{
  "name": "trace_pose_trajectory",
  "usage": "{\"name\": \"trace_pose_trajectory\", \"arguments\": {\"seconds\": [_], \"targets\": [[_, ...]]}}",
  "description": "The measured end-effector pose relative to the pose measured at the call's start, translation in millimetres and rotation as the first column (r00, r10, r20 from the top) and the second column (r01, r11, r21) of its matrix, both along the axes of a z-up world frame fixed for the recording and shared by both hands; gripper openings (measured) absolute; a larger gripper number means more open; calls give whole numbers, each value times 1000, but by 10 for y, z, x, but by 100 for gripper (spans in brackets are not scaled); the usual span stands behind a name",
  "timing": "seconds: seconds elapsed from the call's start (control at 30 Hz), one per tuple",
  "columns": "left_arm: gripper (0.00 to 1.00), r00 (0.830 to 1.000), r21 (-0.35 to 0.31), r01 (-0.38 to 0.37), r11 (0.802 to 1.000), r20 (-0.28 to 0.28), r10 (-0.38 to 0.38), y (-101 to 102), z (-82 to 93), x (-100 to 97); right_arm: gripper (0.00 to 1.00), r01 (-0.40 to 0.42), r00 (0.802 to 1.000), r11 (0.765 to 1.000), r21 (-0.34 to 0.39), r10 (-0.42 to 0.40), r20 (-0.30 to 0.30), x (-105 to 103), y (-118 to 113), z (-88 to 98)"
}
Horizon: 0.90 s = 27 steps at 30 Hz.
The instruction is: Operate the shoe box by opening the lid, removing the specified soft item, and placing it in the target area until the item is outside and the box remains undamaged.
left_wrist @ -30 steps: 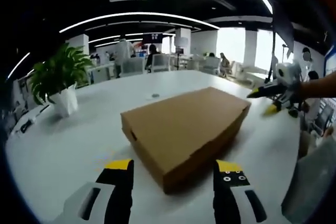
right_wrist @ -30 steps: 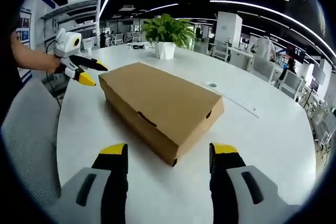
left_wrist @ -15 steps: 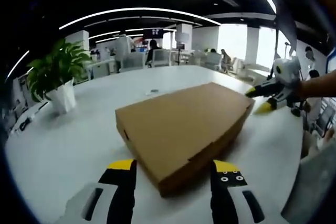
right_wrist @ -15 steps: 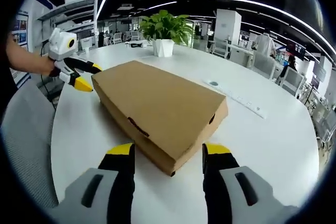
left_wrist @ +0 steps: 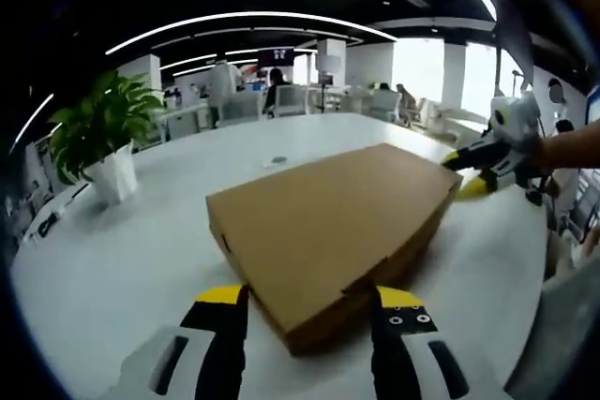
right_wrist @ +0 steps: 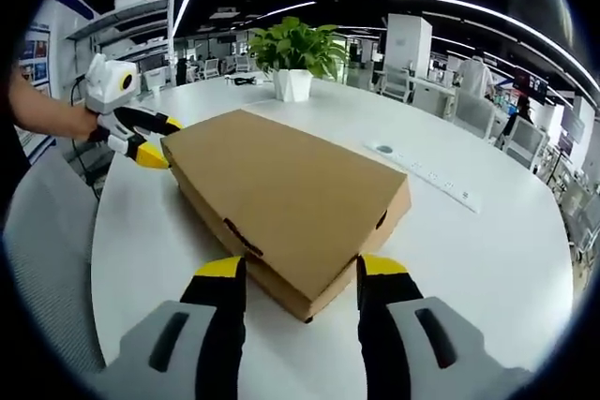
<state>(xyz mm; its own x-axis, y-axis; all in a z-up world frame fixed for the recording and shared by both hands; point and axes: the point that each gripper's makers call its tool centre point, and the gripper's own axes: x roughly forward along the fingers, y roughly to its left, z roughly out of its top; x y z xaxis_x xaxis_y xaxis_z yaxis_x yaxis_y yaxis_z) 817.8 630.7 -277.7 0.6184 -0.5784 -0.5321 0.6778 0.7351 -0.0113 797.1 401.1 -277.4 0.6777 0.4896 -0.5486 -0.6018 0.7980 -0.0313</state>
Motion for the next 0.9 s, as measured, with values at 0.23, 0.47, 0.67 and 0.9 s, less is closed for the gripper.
{"name": "trace_pose_trajectory", "arguments": {"seconds": [0.23,0.47,0.67,0.9], "targets": [[52,1000,3,6,1000,-10,-6,-2,-5,-8,43,15,1000,1000,5,-15,-5,-2,-1,-14],[51,1000,3,9,1000,-21,-9,40,-8,-2,42,25,1000,1000,5,-25,-8,-25,28,-2],[50,999,8,22,1000,-24,-22,102,-10,-13,42,31,999,1000,5,-31,-11,-59,119,13],[50,999,15,30,999,-32,-29,204,0,-44,42,39,999,999,0,-39,-17,-118,236,16]]}}
